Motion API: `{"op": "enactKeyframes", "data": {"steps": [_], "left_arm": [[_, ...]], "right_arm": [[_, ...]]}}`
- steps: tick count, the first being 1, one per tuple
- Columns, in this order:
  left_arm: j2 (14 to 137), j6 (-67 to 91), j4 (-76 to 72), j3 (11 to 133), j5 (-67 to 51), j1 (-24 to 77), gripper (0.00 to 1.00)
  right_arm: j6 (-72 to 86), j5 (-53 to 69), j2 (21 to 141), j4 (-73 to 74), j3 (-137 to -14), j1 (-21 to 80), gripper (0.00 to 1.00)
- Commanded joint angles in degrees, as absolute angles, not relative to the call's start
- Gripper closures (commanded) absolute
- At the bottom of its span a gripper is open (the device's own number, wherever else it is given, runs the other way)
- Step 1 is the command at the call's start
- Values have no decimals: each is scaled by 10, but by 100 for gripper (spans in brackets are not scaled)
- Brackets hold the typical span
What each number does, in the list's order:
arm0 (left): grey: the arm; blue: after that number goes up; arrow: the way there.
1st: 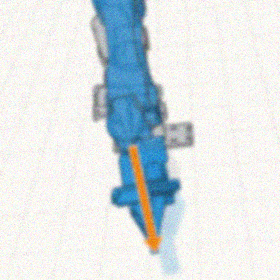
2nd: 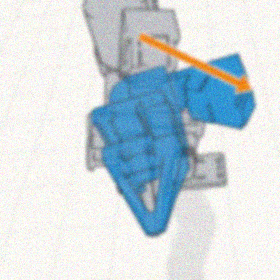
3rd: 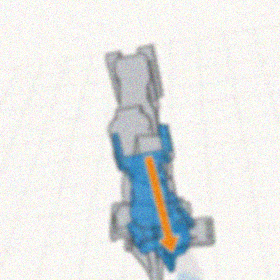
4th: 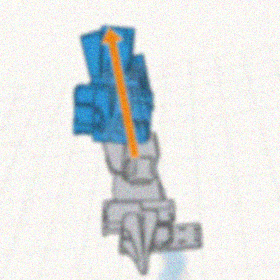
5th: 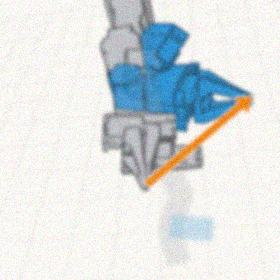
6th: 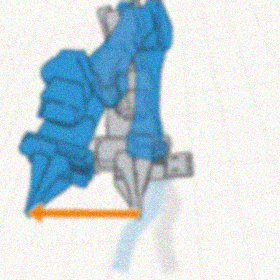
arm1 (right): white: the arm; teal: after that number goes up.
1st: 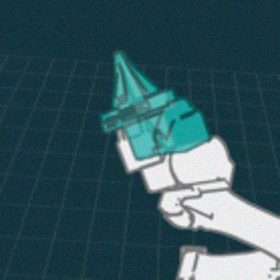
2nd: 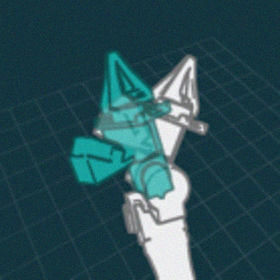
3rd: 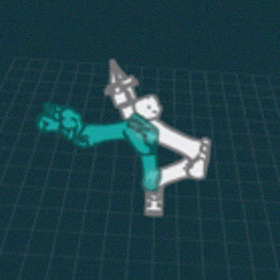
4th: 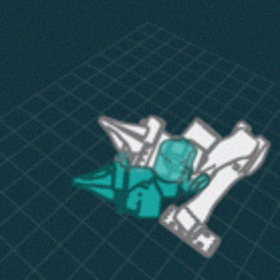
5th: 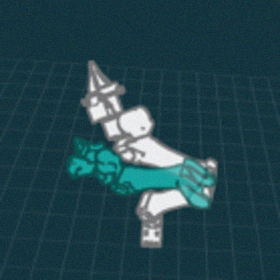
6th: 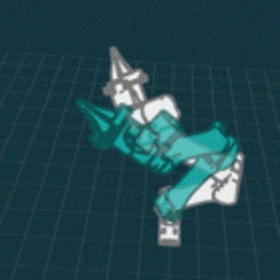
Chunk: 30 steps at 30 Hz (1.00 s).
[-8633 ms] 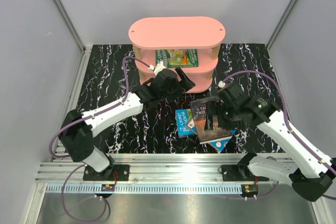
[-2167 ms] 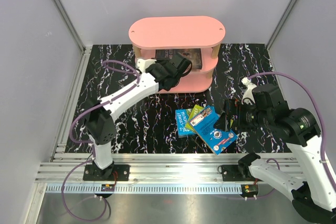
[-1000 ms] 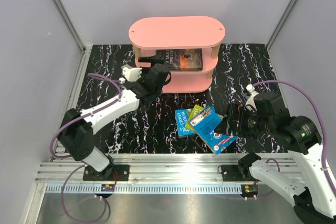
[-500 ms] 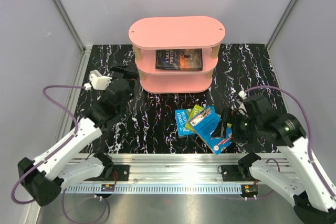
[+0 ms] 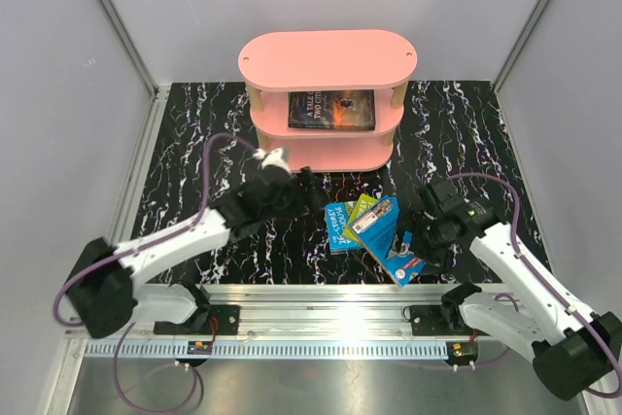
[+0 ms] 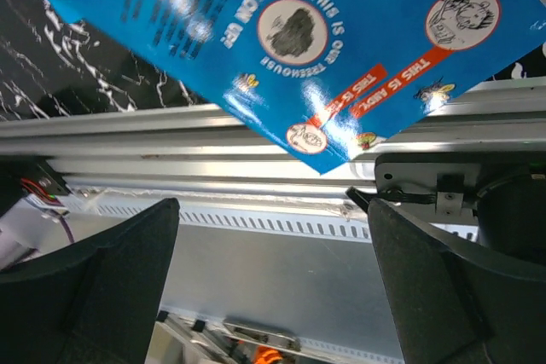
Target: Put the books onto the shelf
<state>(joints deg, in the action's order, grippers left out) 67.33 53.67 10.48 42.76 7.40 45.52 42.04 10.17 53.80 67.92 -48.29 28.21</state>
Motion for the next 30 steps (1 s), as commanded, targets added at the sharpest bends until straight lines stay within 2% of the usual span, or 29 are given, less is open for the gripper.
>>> {"op": "enactKeyframes", "data": {"steps": [1, 6, 12, 21, 30], "left_arm": [[751, 463, 54, 511, -26, 475, 4], [876, 453, 17, 601, -90, 475, 2], [964, 430, 16, 667, -148, 474, 5], [1001, 422, 5, 671, -193, 455, 7], [997, 401, 45, 666, -206, 451, 9]], "right_arm": [[449, 118, 542, 626, -447, 238, 0], [458, 110, 554, 620, -424, 197, 0], [480, 70, 574, 639, -429, 174, 0], [542, 130, 560, 584, -339, 158, 0], [666, 134, 402, 469, -230, 158, 0]]}}
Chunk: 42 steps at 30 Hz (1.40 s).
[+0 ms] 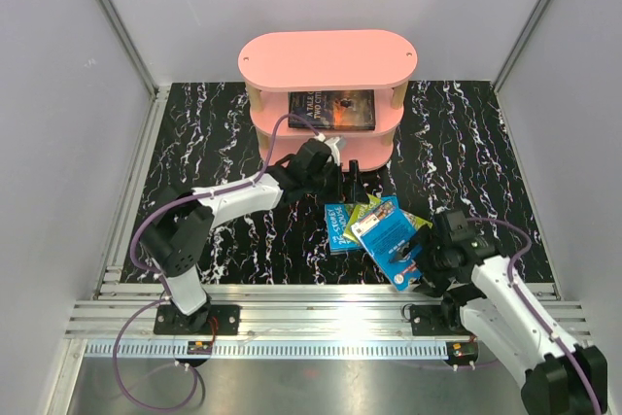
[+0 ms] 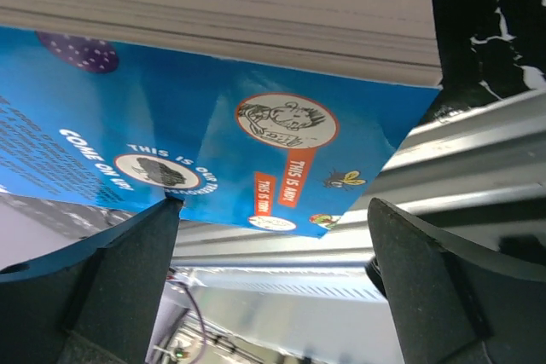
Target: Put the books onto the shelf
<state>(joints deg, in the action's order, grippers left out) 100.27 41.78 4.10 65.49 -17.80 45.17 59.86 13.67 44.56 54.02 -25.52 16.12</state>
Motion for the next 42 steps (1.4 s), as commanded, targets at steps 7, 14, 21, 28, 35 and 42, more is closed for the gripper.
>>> {"op": "enactKeyframes", "data": {"steps": [7, 14, 21, 28, 35, 42], "left_arm": [[976, 397, 86, 660, -210, 451, 10], [966, 398, 110, 665, -215, 452, 11], [964, 405, 124, 678, -222, 451, 11], [959, 398, 148, 686, -220, 452, 12], [964, 412, 136, 684, -224, 454, 12], [961, 432, 114, 675, -221, 457, 12]], "right_arm": [[717, 94, 319, 408, -176, 159, 0], [658, 6, 327, 436, -231, 158, 0], [642, 3, 311, 428, -220, 157, 0], [651, 30, 241, 408, -192, 158, 35], [642, 48, 193, 437, -199, 158, 70], [627, 71, 171, 505, -256, 158, 94]]}}
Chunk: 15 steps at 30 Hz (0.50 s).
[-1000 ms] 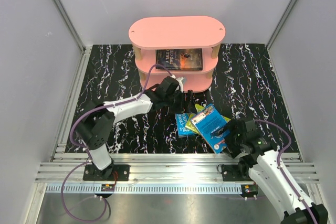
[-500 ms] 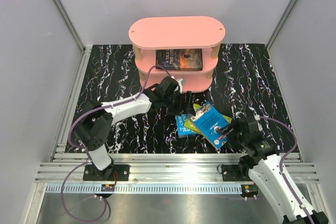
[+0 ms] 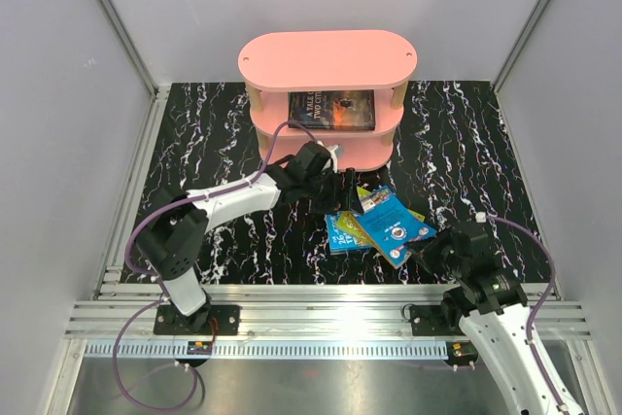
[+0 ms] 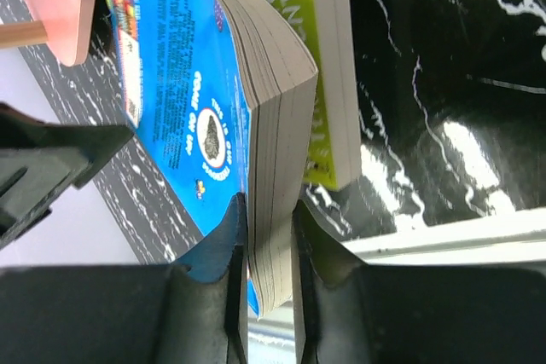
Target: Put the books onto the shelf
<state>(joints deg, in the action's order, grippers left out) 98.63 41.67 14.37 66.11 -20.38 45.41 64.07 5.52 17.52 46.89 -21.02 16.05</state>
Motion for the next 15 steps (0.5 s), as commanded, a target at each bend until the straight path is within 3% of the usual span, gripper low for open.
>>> {"op": "enactKeyframes", "data": {"steps": [1, 3, 15], "left_arm": [[959, 443, 99, 672, -221, 457, 12], [955, 453, 86, 662, -221, 459, 12], [898, 532, -50, 590, -229, 462, 11]], "right_arm": [[621, 74, 173, 513, -276, 158, 96], [614, 83, 182, 533, -296, 158, 100], [540, 100, 272, 571, -468, 158, 100]]}}
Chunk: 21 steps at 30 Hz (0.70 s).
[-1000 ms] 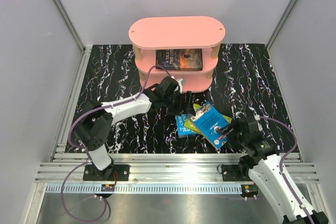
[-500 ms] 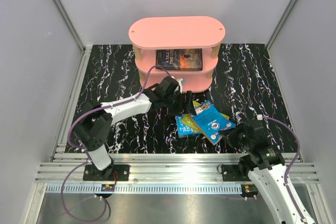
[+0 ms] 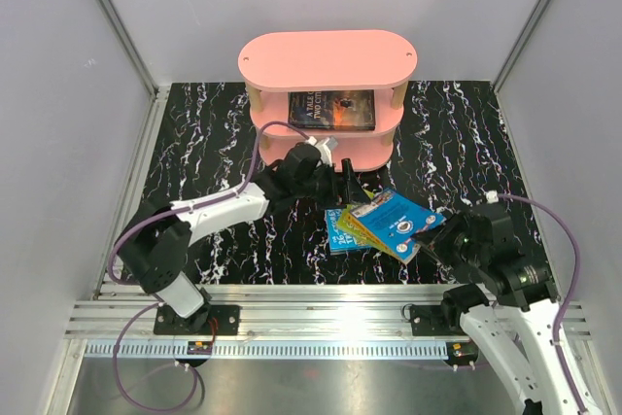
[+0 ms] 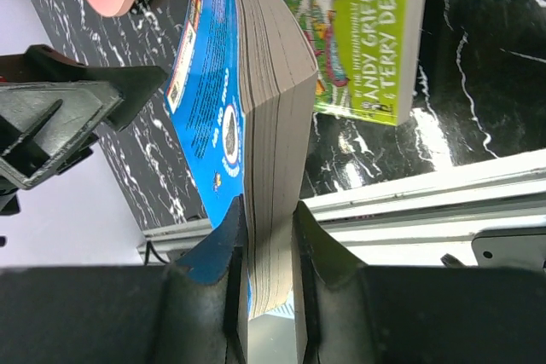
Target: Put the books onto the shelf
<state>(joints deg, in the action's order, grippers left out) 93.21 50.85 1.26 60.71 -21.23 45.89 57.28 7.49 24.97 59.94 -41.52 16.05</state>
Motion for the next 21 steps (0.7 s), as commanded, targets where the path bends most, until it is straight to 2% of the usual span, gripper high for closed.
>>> {"op": "enactKeyframes", "data": {"steps": [1, 10, 21], "left_arm": [[887, 537, -56, 571, -228, 462, 11], [857, 587, -134, 482, -221, 469, 11], [855, 703, -314, 410, -211, 469, 12]], "right_arm": [[526, 104, 279, 571, -476, 157, 100], [490, 174, 328, 524, -526, 158, 100], [497, 314, 315, 412, -481, 158, 100]]}}
